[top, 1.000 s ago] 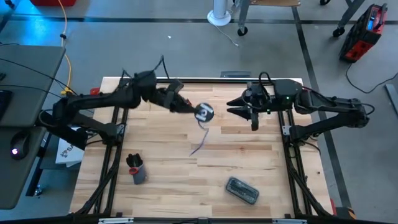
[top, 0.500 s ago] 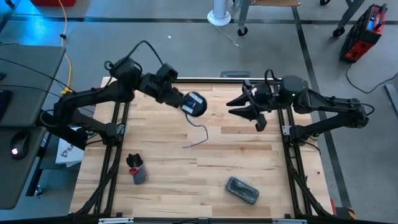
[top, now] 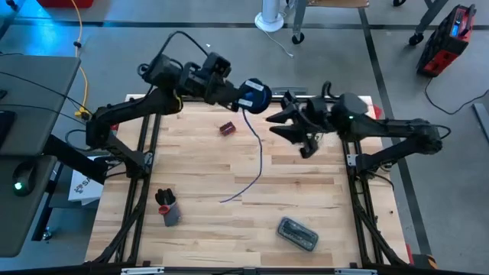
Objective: Coil cords
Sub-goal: Uncoil the blue wire from the spool
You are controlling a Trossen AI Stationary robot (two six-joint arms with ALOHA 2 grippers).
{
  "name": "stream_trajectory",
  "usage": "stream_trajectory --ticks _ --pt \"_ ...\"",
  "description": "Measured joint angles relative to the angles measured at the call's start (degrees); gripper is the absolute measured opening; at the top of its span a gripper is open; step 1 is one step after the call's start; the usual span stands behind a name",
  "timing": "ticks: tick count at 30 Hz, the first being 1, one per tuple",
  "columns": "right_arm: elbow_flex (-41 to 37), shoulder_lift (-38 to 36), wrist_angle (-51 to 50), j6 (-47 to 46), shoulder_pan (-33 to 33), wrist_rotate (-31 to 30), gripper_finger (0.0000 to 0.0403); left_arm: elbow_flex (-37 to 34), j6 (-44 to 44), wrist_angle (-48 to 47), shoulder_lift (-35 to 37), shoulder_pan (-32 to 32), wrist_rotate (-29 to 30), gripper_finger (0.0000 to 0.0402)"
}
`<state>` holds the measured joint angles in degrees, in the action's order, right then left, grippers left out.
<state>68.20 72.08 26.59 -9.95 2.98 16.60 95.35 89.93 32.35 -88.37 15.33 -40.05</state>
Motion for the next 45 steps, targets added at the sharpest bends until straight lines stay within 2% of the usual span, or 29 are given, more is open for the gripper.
stream_trajectory --ticks 3,7,13,23,35,42,45 --pt "0.0 1.5 3.1 1.2 0.0 -0.7 0.0124 2.2 -0.1 -3.1 -0.9 1.2 -4.5 0.0" --pt "0.0 2.3 4.9 1.4 -1.1 -1.9 0.0124 2.4 -3.3 -7.1 -0.9 2.4 -4.4 0.0" --pt "0.8 4.1 5.3 4.9 -2.4 -6.7 0.0124 2.4 -3.7 -7.2 -1.0 3.5 -4.0 0.0" --pt "8.7 10.3 -1.0 7.5 -2.7 -7.4 0.0119 2.4 -4.6 -8.1 -0.9 3.4 -4.5 0.0" --pt "12.0 12.4 -3.2 9.0 -2.6 -12.3 0.0067 2.4 -1.6 -8.3 0.7 0.5 -4.9 0.0" --pt "12.0 12.4 -1.1 10.5 -2.6 -13.8 0.0008 2.4 -3.7 -12.5 2.4 -1.3 -4.7 0.0" --pt "12.0 12.4 -1.2 10.4 -2.2 -13.8 0.0009 2.4 -4.5 -14.3 2.4 -2.2 -4.4 0.0"
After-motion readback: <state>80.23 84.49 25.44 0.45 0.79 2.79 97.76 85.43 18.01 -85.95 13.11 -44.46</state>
